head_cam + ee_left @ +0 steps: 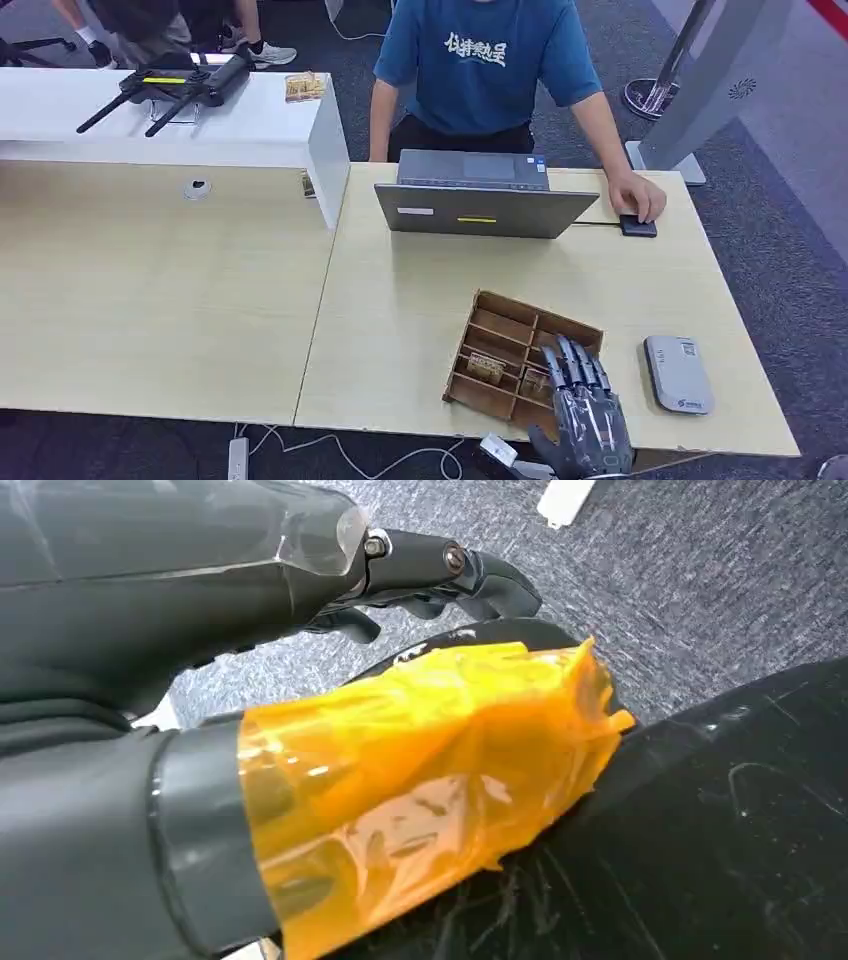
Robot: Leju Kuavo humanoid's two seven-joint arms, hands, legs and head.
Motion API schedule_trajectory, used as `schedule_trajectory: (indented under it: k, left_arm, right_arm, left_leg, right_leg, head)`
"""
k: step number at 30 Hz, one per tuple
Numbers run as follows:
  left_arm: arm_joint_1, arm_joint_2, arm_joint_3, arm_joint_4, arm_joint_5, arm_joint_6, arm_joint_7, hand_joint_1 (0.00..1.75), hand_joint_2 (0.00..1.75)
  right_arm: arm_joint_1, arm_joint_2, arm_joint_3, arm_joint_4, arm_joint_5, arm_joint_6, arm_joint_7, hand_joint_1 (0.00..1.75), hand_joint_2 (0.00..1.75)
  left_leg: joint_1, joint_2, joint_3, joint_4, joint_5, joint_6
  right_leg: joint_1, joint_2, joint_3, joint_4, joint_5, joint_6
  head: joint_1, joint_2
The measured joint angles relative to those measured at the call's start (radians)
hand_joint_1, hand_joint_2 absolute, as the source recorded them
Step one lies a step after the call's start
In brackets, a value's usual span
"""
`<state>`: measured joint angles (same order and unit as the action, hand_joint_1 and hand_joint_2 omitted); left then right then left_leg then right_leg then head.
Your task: Pass the card to the sensor for recognition and then transmit it.
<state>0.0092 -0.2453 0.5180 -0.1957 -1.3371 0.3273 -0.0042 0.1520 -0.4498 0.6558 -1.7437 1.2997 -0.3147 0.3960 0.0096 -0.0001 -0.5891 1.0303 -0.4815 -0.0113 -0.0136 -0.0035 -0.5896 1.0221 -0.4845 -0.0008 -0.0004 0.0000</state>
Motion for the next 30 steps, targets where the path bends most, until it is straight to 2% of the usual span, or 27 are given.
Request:
schedule_trajectory:
  k: [6, 11, 19, 21, 23, 26, 30]
  left_arm:
    - [0.0, 0.001, 0.0, 0.0, 0.0, -0.001, 0.0, 0.0, 0.0]
    - [-0.001, 0.001, 0.0, 0.0, -0.014, 0.001, -0.015, 0.0, 0.0]
    - [-0.001, 0.002, -0.003, 0.0, -0.03, 0.005, -0.018, 0.0, 0.0]
    - [-0.001, 0.003, -0.004, 0.0, -0.032, 0.005, -0.018, 0.0, 0.0]
    - [-0.001, 0.003, -0.004, 0.0, -0.032, 0.005, -0.018, 0.0, 0.0]
    - [-0.001, 0.005, -0.004, 0.0, -0.032, -0.001, -0.017, 0.0, 0.0]
    - [-0.001, 0.006, -0.004, 0.0, -0.03, -0.005, -0.015, 0.0, 0.0]
  right_arm:
    - [-0.005, 0.0, 0.008, 0.015, -0.001, 0.0, -0.006, 0.0, 1.75]
    - [-0.035, 0.005, 0.021, 0.027, -0.044, 0.028, -0.068, 0.0, 1.75]
    - [-0.069, 0.02, 0.032, 0.048, -0.077, 0.053, -0.109, 0.0, 1.75]
    - [-0.071, 0.021, 0.034, 0.049, -0.086, 0.053, -0.111, 0.0, 1.75]
    - [-0.073, 0.021, 0.035, 0.05, -0.086, 0.053, -0.11, 0.1, 1.75]
    - [-0.073, 0.021, 0.036, 0.05, -0.087, 0.053, -0.108, 0.0, 1.75]
    - [-0.073, 0.021, 0.037, 0.05, -0.09, 0.053, -0.108, 0.0, 1.75]
  left_leg:
    - [0.0, 0.0, 0.0, 0.0, 0.0, 0.0]
    - [0.0, 0.0, 0.0, 0.0, 0.0, 0.0]
    - [0.0, 0.0, 0.0, 0.0, 0.0, 0.0]
    - [0.0, 0.0, 0.0, 0.0, 0.0, 0.0]
    - [0.0, 0.0, 0.0, 0.0, 0.0, 0.0]
    - [0.0, 0.0, 0.0, 0.0, 0.0, 0.0]
    - [0.0, 0.0, 0.0, 0.0, 0.0, 0.0]
  right_leg:
    - [0.0, 0.0, 0.0, 0.0, 0.0, 0.0]
    - [0.0, 0.0, 0.0, 0.0, 0.0, 0.0]
    - [0.0, 0.0, 0.0, 0.0, 0.0, 0.0]
    - [0.0, 0.0, 0.0, 0.0, 0.0, 0.0]
    - [0.0, 0.0, 0.0, 0.0, 0.0, 0.0]
    - [0.0, 0.0, 0.0, 0.0, 0.0, 0.0]
    - [0.0, 0.0, 0.0, 0.0, 0.0, 0.0]
  head:
    - [0.0, 0.0]
    - [0.0, 0.0]
    - [0.0, 0.0]
    - [0.0, 0.0]
    - [0.0, 0.0]
    - [0.0, 0.0]
    - [0.0, 0.0]
